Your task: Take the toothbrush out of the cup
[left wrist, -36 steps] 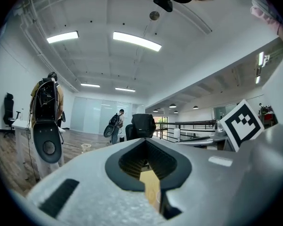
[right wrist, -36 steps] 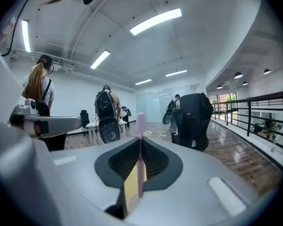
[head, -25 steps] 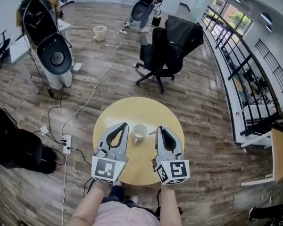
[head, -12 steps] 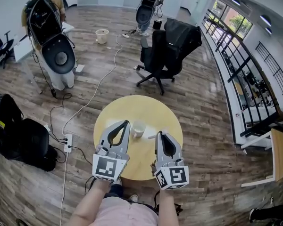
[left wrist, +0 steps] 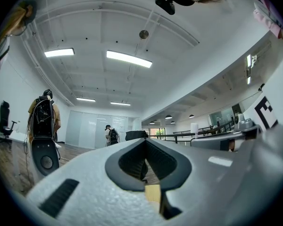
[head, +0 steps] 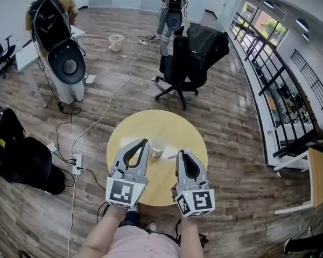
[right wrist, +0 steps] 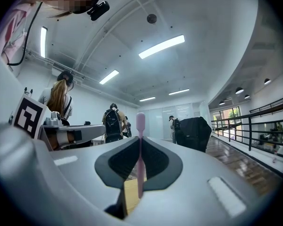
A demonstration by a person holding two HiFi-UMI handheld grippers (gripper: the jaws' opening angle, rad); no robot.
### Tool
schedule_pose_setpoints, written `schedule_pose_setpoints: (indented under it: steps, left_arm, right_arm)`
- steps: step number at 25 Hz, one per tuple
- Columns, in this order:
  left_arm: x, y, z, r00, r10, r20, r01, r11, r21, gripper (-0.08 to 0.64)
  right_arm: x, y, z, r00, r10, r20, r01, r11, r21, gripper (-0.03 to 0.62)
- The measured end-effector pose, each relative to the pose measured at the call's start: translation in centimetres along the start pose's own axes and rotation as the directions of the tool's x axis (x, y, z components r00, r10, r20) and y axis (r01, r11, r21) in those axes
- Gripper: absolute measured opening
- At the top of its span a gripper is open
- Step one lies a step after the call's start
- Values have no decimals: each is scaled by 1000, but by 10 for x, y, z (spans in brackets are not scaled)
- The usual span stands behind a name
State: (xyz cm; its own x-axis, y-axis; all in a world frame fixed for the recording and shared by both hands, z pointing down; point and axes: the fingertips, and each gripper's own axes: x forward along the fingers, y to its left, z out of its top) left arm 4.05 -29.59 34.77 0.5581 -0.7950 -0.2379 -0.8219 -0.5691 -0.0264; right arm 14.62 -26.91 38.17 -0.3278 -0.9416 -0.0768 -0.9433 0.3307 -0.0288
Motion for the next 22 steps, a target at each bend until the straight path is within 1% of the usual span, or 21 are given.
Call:
schedule_pose_setpoints:
  steps: [6,22]
  left_arm:
    - [-2,6,2,1000,-5,6,5,1000,0,-2]
    - [-4,11,-2,1000,-7,4,7,1000,-10,-2]
  right_arm:
    - [6,5,-3,1000,-6,-10,6,1000,15,20]
    - [11,8,-2,1000,-8,-18,8,1000,1,20]
